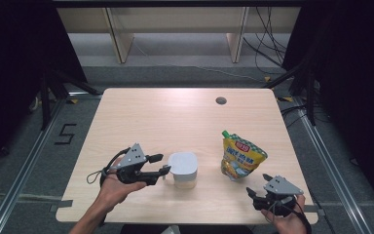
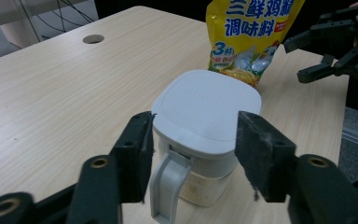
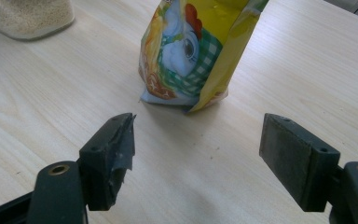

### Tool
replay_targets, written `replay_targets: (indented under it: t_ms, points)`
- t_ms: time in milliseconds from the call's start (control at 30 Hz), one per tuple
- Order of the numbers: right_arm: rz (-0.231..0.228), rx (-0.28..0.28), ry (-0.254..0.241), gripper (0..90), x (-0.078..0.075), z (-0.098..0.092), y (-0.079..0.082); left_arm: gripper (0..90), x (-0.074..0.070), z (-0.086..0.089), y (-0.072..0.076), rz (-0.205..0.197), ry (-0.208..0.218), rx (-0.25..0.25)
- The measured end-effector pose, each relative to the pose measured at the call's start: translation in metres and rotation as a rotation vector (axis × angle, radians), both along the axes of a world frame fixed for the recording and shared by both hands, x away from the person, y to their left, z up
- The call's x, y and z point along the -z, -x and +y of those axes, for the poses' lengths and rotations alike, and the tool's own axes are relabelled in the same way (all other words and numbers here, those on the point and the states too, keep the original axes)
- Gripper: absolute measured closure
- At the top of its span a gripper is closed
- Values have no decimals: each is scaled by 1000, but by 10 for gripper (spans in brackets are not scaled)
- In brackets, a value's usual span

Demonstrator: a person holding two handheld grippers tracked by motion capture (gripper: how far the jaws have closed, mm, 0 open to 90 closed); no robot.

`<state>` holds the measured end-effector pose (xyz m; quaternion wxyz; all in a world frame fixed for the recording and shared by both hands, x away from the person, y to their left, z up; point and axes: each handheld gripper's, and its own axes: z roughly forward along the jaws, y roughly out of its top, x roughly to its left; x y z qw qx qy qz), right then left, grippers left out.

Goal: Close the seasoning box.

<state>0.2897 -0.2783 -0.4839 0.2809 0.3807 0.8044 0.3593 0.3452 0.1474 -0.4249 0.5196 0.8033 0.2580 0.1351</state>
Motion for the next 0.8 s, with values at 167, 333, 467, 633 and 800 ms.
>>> replay_targets:
  t_ms: [167,333,467,633,800]
  points:
    - [5,6,-4,276,0,0,0,352,10,9,-2,30,8,-41]
    - [-2,4,5,276,0,-1,0,309,18,16,-1,24,-3,-46]
    - [-13,-6,10,276,0,-1,0,275,24,20,1,20,-11,-40]
    - [5,-5,-12,271,0,-1,0,210,30,23,3,36,-28,-47]
    - [30,-22,-59,254,0,1,0,168,36,24,8,53,-42,-43]
